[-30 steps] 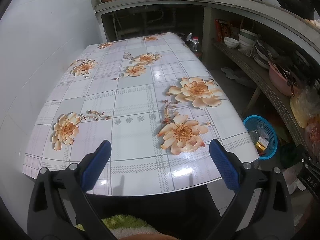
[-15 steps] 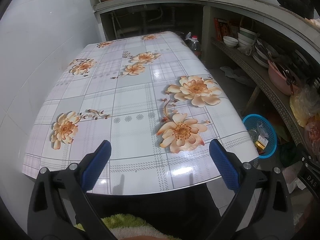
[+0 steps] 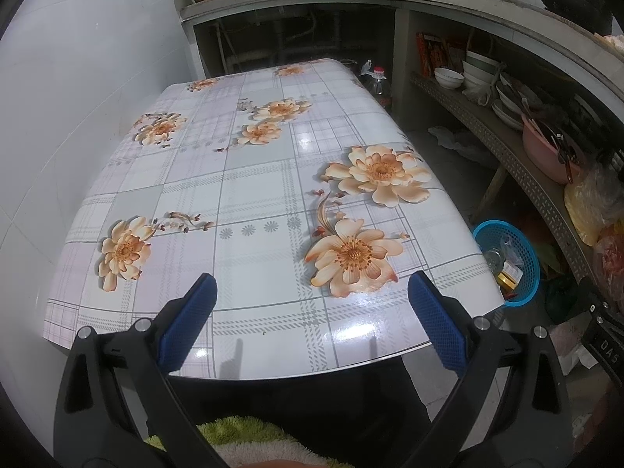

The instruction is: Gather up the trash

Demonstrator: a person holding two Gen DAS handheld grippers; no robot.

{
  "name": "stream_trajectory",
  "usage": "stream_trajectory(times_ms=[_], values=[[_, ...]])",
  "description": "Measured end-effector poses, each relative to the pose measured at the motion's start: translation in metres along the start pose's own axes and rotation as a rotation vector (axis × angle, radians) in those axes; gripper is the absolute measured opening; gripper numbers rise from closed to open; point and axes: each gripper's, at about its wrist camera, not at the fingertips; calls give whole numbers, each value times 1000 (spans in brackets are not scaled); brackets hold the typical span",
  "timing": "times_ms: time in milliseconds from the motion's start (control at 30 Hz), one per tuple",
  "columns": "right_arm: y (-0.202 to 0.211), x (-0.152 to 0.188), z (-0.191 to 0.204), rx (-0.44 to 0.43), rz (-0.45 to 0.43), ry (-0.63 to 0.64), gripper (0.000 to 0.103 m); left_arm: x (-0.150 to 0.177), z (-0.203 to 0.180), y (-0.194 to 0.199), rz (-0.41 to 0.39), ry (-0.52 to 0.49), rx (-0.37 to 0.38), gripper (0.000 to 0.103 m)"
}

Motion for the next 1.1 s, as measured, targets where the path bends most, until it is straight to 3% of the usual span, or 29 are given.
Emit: stream_trajectory(times_ms=[1100], values=[[1, -4, -2, 0, 1, 1, 97, -4, 0, -2, 11, -20, 8, 94]])
Point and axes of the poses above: each gripper's, at about its wrist camera, not at the fingertips, and y roughly against the way its jaws point, z to its left, x to its underside, and after that the axes turned 12 degrees about z, right-handed
